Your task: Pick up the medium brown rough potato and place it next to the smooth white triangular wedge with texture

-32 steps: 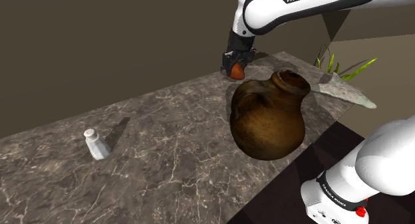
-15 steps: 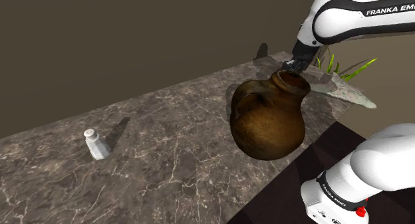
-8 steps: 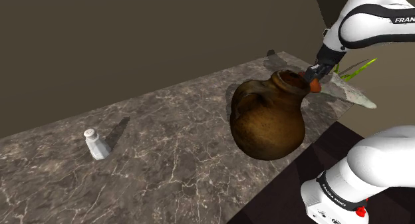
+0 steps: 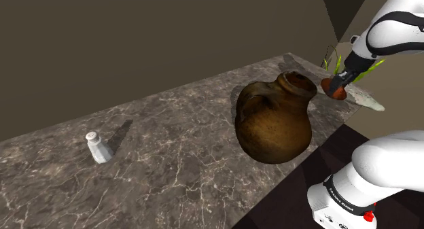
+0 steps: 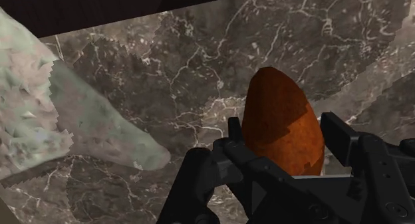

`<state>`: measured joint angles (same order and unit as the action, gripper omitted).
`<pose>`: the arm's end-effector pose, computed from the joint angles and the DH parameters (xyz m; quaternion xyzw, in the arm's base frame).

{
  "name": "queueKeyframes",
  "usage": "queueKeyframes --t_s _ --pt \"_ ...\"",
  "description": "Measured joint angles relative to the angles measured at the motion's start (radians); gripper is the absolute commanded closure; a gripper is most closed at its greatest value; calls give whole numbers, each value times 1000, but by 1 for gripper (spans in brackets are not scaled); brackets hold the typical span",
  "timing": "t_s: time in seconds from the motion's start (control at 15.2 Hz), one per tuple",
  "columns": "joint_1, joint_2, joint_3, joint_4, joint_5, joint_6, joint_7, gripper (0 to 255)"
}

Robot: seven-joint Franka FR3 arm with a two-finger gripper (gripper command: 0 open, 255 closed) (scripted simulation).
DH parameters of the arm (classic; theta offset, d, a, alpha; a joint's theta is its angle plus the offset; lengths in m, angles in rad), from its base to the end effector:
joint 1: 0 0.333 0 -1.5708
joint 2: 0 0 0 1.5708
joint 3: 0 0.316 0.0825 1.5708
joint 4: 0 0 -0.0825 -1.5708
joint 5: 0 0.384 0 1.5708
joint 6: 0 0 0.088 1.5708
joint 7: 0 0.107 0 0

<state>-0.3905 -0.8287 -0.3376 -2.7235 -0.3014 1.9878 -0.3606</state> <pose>0.2277 -0.2235 0.4502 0.9960 -0.0791 0.0260 0.0327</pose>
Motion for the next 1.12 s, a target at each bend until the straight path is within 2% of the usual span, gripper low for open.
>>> queueKeyframes --t_s 1.12 --pt "-22 120 -69 -163 -68 281 11 255"
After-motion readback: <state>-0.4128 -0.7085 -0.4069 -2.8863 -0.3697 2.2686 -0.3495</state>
